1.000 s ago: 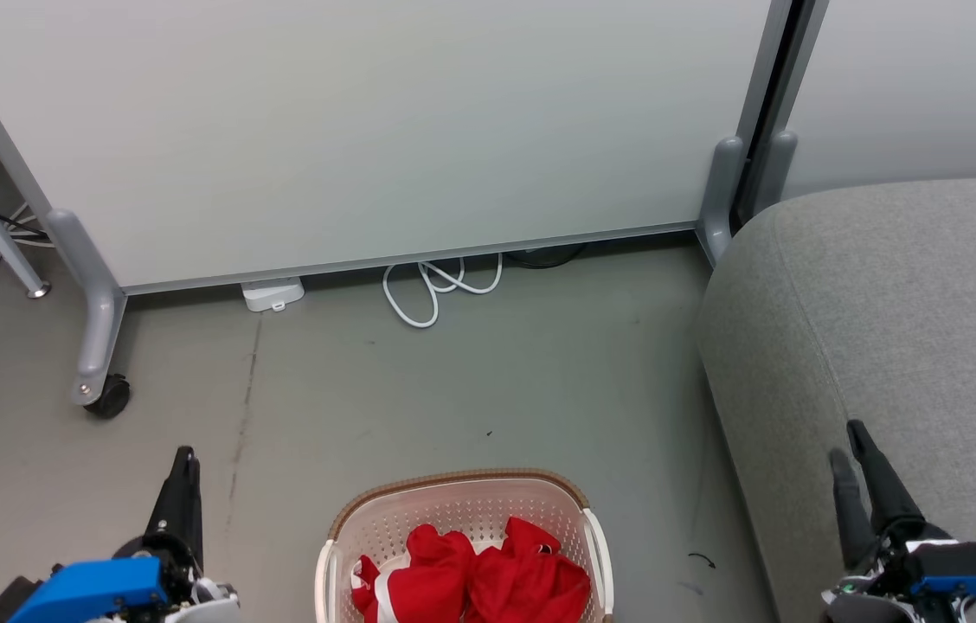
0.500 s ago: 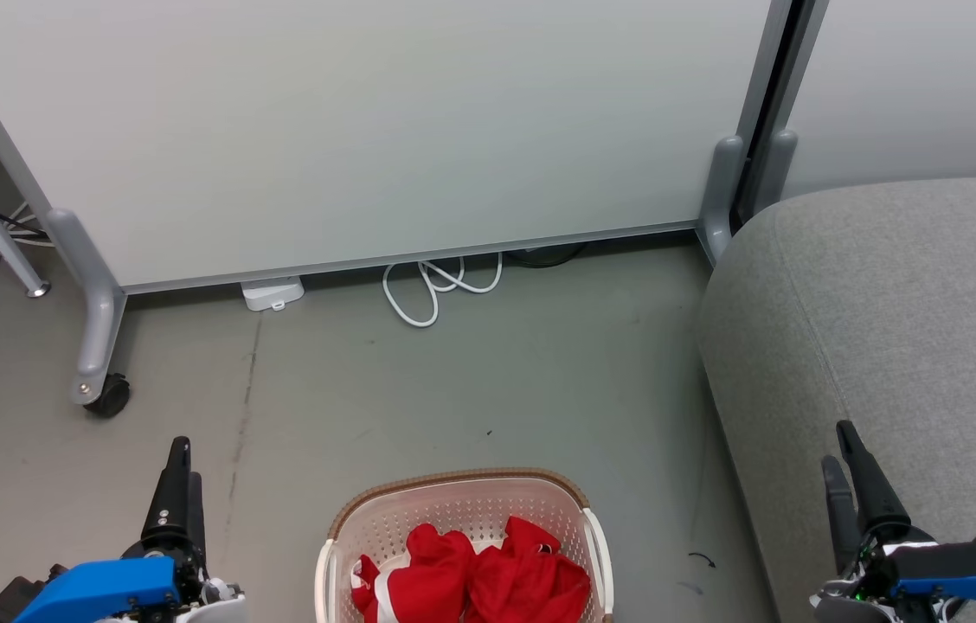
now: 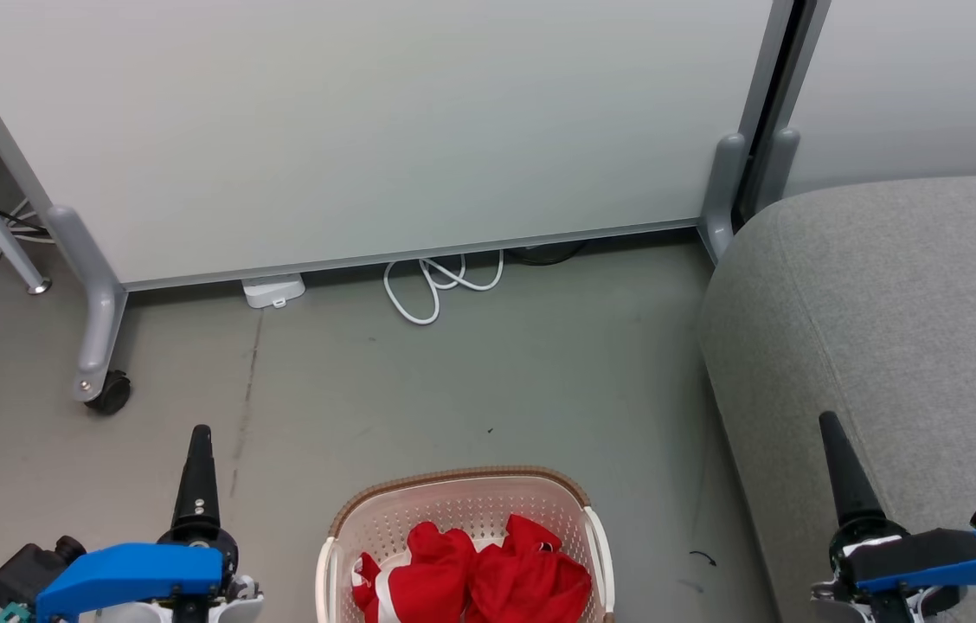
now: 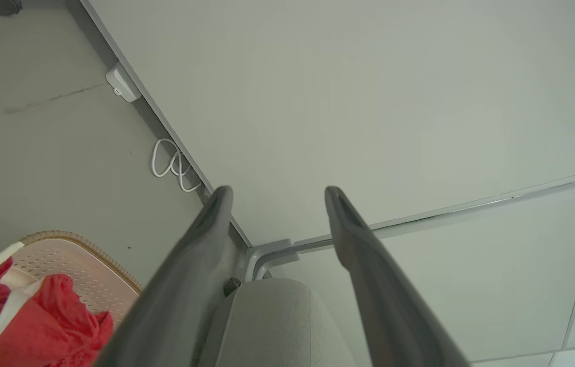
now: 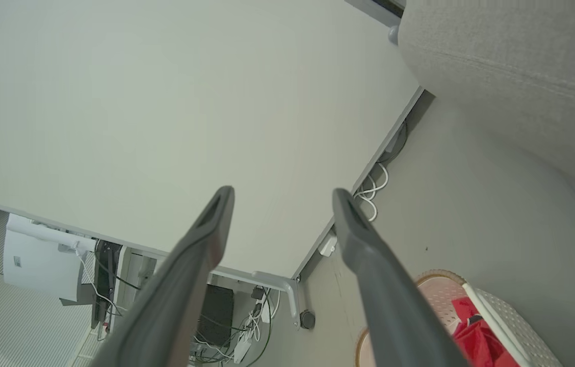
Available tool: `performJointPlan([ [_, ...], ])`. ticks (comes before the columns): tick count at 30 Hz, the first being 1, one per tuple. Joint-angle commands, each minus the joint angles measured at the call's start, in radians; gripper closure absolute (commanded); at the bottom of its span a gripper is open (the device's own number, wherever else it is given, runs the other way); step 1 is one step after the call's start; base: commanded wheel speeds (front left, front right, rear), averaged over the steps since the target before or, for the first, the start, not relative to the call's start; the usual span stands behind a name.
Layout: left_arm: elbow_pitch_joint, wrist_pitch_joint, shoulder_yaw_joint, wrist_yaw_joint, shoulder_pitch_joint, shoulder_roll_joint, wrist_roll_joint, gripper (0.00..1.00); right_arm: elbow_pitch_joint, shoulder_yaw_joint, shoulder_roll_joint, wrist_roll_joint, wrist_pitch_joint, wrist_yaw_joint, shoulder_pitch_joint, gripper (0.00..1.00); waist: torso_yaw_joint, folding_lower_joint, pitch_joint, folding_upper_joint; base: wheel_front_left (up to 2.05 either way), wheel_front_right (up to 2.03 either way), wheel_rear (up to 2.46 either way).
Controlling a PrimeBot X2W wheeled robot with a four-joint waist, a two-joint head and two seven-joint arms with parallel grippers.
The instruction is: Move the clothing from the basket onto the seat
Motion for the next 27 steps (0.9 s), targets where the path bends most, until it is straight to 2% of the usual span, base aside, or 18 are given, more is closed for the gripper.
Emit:
performJointPlan([
  [1, -0.020, -0.008, -0.008, 0.003, -0.017, 0.007, 0.039, 0.00, -0.021, 0.002, -0.005, -0.044, -0.009, 0.002, -0.028, 0.00, 0.000, 0.0000, 0.000, 0.0000, 0.00, 0.00, 0.00],
  [6, -0.026, -0.027, -0.021, 0.008, -0.014, 0.012, 0.176, 0.00, -0.030, 0.005, -0.006, -0.171, -0.027, 0.002, -0.025, 0.00, 0.001, 0.0000, 0.000, 0.0000, 0.00, 0.00, 0.00],
  [13, -0.032, -0.051, -0.046, 0.017, -0.009, 0.022, 0.345, 0.00, -0.034, 0.010, -0.006, -0.279, -0.052, 0.002, -0.022, 0.00, 0.003, 0.0000, -0.002, 0.0000, 0.00, 0.00, 0.00],
  [27, -0.035, -0.095, -0.080, 0.015, -0.007, 0.031, 0.567, 0.00, -0.038, 0.008, -0.008, -0.503, -0.087, 0.003, -0.024, 0.00, 0.005, 0.0000, 0.001, 0.0000, 0.00, 0.00, 0.00],
])
